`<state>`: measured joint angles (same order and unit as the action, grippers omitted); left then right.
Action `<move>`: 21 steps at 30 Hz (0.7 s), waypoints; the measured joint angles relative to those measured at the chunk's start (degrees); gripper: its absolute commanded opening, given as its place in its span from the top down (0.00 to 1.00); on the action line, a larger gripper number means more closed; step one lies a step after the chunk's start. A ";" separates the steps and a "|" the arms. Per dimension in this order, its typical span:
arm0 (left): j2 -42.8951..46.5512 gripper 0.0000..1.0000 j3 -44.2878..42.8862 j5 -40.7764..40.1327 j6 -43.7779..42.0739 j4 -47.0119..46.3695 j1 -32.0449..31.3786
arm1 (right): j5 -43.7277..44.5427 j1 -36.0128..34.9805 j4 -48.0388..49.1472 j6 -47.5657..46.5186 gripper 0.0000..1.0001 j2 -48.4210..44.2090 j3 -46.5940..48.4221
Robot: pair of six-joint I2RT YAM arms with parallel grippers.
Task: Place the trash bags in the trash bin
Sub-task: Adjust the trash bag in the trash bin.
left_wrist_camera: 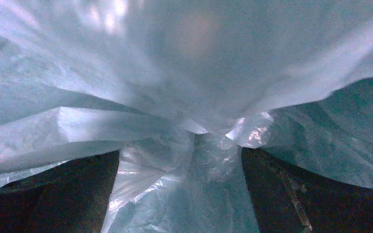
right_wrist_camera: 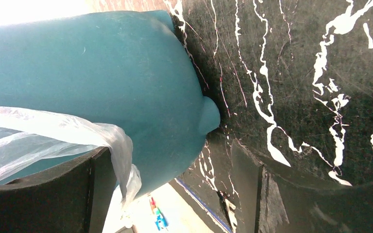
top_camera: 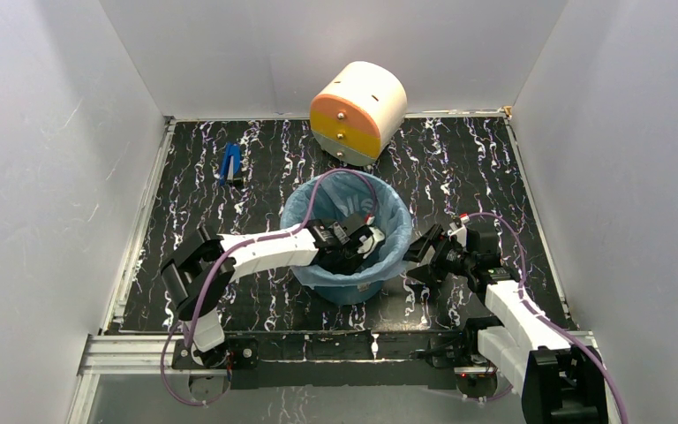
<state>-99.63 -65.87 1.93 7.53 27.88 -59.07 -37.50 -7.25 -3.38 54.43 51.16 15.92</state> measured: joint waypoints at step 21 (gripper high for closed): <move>-4.96 0.06 -2.12 -1.90 -1.62 2.97 0.00 | 0.74 0.00 -6.34 -1.16 0.09 -2.91 2.73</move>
<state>-104.60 -67.99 0.03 5.91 30.85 -59.07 -36.75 -7.25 -9.72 53.28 48.25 18.65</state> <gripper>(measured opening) 0.935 0.905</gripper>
